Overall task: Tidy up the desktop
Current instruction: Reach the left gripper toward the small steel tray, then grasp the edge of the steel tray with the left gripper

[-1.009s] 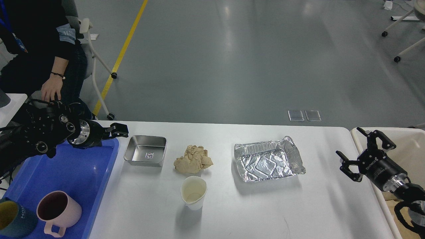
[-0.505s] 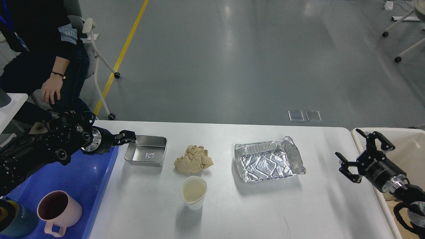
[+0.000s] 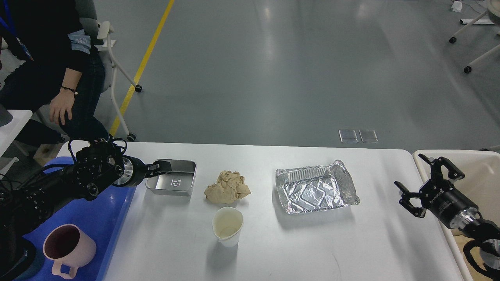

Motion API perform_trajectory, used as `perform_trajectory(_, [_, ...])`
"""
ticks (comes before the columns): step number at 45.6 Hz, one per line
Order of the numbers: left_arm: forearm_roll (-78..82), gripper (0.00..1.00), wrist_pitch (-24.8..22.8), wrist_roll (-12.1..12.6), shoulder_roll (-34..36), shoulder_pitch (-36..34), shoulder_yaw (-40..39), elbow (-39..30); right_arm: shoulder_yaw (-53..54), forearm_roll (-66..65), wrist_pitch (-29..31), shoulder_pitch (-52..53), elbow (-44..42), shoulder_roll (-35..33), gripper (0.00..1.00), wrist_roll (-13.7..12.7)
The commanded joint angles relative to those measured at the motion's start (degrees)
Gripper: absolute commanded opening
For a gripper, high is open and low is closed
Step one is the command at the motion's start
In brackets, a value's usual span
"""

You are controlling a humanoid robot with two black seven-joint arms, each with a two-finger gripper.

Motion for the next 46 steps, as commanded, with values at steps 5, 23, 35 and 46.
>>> perform_trajectory(5, [0.42,0.87,1.13,-0.14,-0.24,0.65,0.11,1.12,0.00,0.00,0.00,-0.26,-0.01,0.08,1.00,0.00])
perform_trajectory(23, [0.16,0.79,4.47,-4.27,-2.08,1.70,4.33,3.14,0.00,0.00,0.00,-0.26,-0.01,0.08,1.00,0.00])
perform_trajectory(35, [0.42,0.79,7.19,-3.48,-3.23,1.53,4.68,3.23,0.00,0.00,0.00,-0.44,-0.01,0.08,1.00,0.09])
perform_trajectory(46, [-0.11,0.80,8.78,-3.22,-3.67,1.79,4.77,3.31,0.00,0.00,0.00,-0.44,-0.01,0.08,1.00,0.18])
